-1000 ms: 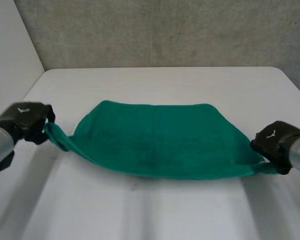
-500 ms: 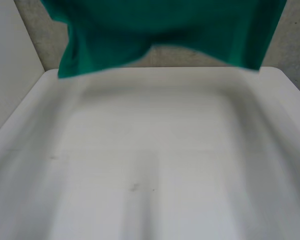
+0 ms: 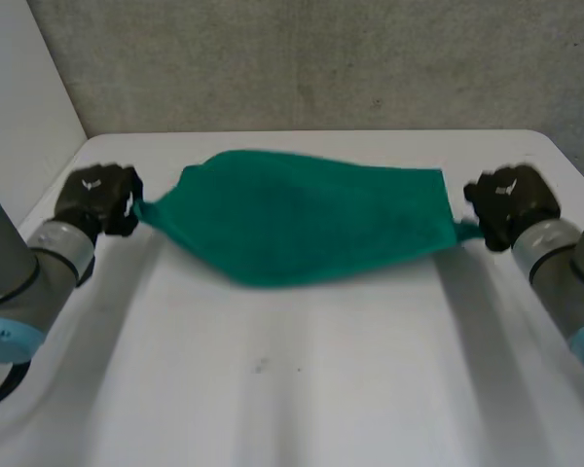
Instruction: Fold the towel.
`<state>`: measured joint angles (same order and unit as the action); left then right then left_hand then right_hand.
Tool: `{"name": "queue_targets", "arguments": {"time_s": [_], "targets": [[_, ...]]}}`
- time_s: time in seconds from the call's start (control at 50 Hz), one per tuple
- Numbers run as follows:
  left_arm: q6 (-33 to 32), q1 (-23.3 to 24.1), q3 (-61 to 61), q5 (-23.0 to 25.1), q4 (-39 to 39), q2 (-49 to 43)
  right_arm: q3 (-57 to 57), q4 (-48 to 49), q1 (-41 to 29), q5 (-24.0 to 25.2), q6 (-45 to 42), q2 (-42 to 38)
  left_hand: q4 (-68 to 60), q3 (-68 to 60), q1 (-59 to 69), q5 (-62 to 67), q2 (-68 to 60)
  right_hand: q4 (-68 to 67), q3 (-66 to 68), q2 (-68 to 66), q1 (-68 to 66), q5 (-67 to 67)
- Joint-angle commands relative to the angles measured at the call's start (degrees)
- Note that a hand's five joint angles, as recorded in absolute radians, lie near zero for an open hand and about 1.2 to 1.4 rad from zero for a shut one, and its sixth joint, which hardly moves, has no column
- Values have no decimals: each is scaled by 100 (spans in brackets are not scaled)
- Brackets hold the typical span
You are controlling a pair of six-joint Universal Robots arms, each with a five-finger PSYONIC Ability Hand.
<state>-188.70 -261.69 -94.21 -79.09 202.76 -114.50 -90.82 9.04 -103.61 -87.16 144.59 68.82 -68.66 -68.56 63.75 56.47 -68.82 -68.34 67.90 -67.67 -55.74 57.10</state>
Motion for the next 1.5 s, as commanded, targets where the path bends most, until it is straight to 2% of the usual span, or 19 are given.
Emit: {"name": "queue_targets", "arguments": {"time_s": [0.02,0.08,0.1,0.12,0.14,0.18,0.2,0.22,0.28,0.32,0.44,0.56,0.68,0.78,0.92,1.12,1.34,1.44,1.5], "targets": [[-131,-206,-528,-27,-473,243,-85,-649,16,-55,-168,-115,-1134,-1144,1625,1353,-1118,-1166,1210,-1233,-2426,1290],[-437,-461,-756,-10,-1156,673,-137,-1578,77,-47,-553,332,-1134,-1144,1625,1353,-1118,-1166,1210,-1233,-2426,1290],[-570,-505,-800,-9,-1386,770,-138,-1580,77,-47,-554,333,-1134,-1144,1625,1353,-1118,-1166,1210,-1233,-2426,1290],[-571,-506,-801,-9,-1389,771,-390,-2633,364,-55,-1259,751,-1134,-1144,1625,1353,-1118,-1166,1210,-1233,-2426,1290],[-1041,-628,-905,60,-2111,1015,-497,-2879,446,-64,-1510,868,-1134,-1144,1625,1353,-1118,-1166,1210,-1233,-2426,1290],[-1239,-664,-933,105,-2408,1088,-708,-3275,569,-99,-1967,1114,-1134,-1144,1625,1353,-1118,-1166,1210,-1233,-2426,1290],[-1431,-708,-959,166,-2660,1157,-813,-3416,630,-108,-2178,1255,-1134,-1144,1625,1353,-1118,-1166,1210,-1233,-2426,1290],[-1937,-882,-1037,366,-3359,1332,-1006,-3565,770,-117,-2572,1517,-1134,-1144,1625,1353,-1118,-1166,1210,-1233,-2426,1290],[-2424,-1129,-1204,692,-3953,1492,-1210,-3549,991,-99,-3015,1766,-1134,-1144,1625,1353,-1118,-1166,1210,-1233,-2426,1290],[-2540,-1182,-1249,825,-4008,1518,-1245,-3418,1079,-91,-3173,1784,-1134,-1144,1625,1353,-1118,-1166,1210,-1233,-2426,1290],[-2540,-1148,-1205,1054,-3780,1492,-1026,-2759,1062,-117,-2840,1293,-1134,-1144,1625,1353,-1118,-1166,1210,-1233,-2426,1290],[-2093,-717,-1021,1028,-2805,1194,-525,-2170,948,-380,-2313,510,-1134,-1144,1625,1353,-1118,-1166,1210,-1233,-2426,1290],[-1250,-366,-459,791,-1760,588,55,-1247,561,-504,-1812,-96,-1134,-1144,1625,1353,-1118,-1166,1210,-1233,-2426,1290],[-958,-58,130,369,-1196,-18,547,-834,482,-600,-1530,-659,-1134,-1144,1625,1353,-1118,-1166,1210,-1233,-2426,1290],[-975,249,1165,-281,-897,-1028,1426,-359,429,-829,-1293,-1318,-1134,-1144,1625,1353,-1118,-1166,1210,-1233,-2426,1290],[-993,399,2292,-396,-879,-2014,2542,-218,411,-855,-1275,-2267,-1134,-1144,1625,1353,-1118,-1166,1210,-1233,-2426,1290],[-1037,540,3223,-572,-387,-2270,3570,-209,350,-820,-1328,-2593,-1134,-1144,1625,1353,-1118,-1166,1210,-1233,-2426,1290],[-967,619,4330,-598,-229,-1945,5120,-61,262,-864,-1232,-2454,-1134,-1144,1625,1353,-1118,-1166,1210,-1233,-2426,1290],[-748,619,4893,-625,-123,-1427,5662,194,192,-908,-1004,-2120,-1134,-1144,1625,1353,-1118,-1166,1210,-1233,-2426,1290]]}}
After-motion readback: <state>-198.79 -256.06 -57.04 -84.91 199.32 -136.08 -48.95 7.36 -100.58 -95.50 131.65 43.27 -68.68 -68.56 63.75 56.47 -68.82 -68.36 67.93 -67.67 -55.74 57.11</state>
